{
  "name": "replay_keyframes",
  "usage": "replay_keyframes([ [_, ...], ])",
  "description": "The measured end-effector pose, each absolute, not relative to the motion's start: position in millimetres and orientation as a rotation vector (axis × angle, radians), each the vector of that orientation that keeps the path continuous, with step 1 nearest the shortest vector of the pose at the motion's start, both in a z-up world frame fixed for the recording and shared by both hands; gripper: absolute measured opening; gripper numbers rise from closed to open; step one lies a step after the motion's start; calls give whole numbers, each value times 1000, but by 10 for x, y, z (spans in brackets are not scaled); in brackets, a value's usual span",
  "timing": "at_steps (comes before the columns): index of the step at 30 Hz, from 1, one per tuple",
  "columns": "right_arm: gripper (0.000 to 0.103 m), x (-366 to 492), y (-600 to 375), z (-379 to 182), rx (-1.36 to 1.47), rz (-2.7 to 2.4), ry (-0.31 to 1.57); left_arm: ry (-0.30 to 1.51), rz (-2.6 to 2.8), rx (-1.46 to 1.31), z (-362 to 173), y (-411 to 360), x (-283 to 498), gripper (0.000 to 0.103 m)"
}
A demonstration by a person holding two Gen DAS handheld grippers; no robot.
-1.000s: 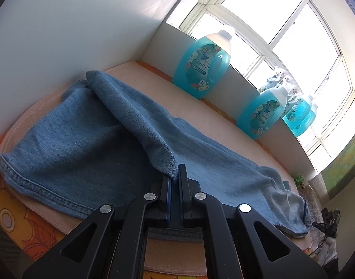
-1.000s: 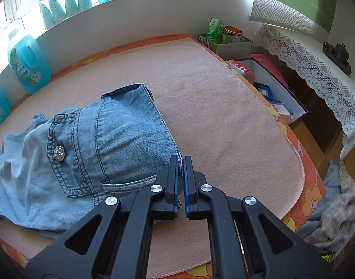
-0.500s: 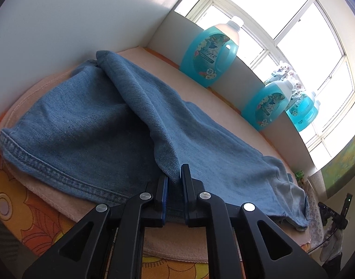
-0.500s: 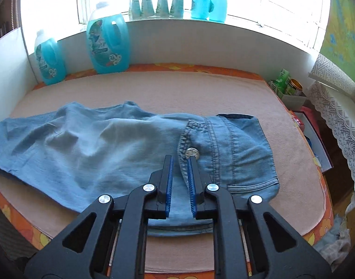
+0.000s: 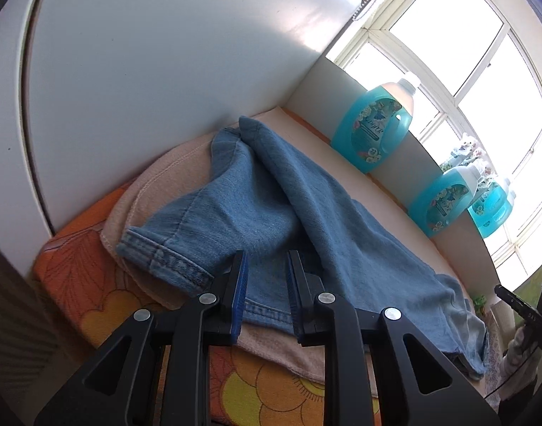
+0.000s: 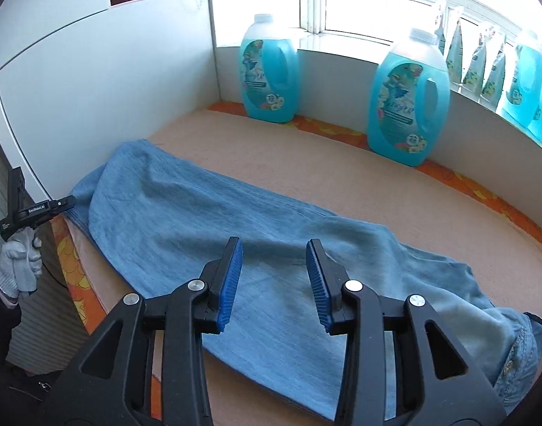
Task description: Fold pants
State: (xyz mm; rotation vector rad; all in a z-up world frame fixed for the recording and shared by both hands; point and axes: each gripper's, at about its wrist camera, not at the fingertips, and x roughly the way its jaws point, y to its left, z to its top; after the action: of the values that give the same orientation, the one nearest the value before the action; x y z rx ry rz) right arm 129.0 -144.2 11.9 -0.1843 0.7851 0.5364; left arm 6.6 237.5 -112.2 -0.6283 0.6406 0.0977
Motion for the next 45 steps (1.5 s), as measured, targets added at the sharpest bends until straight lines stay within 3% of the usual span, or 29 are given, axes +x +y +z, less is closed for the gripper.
replay_keyframes([
  [6, 43, 1515, -503, 45, -245, 709, 806, 634, 171, -552, -1114, 2458, -68, 32],
  [8, 46, 1561, -199, 27, -255, 768, 816, 628, 206, -521, -1111, 2459, -108, 41],
  [11, 49, 1565, 229, -1, -254, 865, 829, 606, 235, -500, -1086, 2462, -179, 41],
  [14, 59, 1527, 661, -101, -250, 953, 859, 592, 236, -489, -1063, 2450, -224, 41],
  [26, 59, 1425, 1820, -875, -432, 969, 995, 571, 214, -530, -1029, 2488, -389, 41],
  [28, 40, 1483, 1830, -952, -441, 948, 1009, 575, 200, -529, -1032, 2462, -355, 41],
  [29, 15, 1534, 1804, -973, -417, 956, 1033, 576, 191, -528, -1028, 2443, -334, 41],
  [30, 8, 1598, 1748, -967, -375, 960, 1050, 576, 180, -528, -1021, 2421, -311, 41],
  [37, 5, 2199, 981, -850, -43, 903, 1117, 585, 75, -533, -971, 2227, -49, 41],
  [45, 5, 2538, 548, -1098, -5, 775, 1166, 655, -82, -561, -1037, 1809, 635, 41],
])
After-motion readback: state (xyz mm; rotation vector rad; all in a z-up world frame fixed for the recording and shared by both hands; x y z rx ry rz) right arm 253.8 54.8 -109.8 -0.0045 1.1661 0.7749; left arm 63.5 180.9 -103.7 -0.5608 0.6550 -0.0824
